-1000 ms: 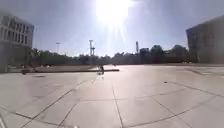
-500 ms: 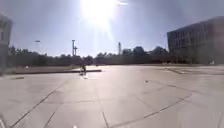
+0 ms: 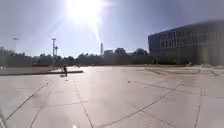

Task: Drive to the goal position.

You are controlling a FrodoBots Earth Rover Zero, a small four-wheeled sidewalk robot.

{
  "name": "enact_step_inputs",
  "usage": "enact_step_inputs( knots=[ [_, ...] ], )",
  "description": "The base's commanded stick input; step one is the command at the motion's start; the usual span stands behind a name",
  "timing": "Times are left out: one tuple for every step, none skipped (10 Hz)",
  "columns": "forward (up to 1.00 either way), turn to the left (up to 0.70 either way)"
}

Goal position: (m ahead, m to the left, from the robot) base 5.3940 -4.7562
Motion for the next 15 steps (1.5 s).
enact_step_inputs(
  knots=[
    [0.00, -0.70],
    [0.00, -0.70],
    [0.00, -0.70],
    [0.00, -0.70],
    [0.00, -0.70],
    [0.00, -0.70],
    [0.00, -0.70],
    [0.00, -0.70],
    [0.00, -0.70],
    [0.00, -0.70],
    [0.00, -0.70],
    [0.00, -0.70],
    [0.00, -0.70],
    [0.00, -0.70],
    [0.11, -0.57]
  ],
)
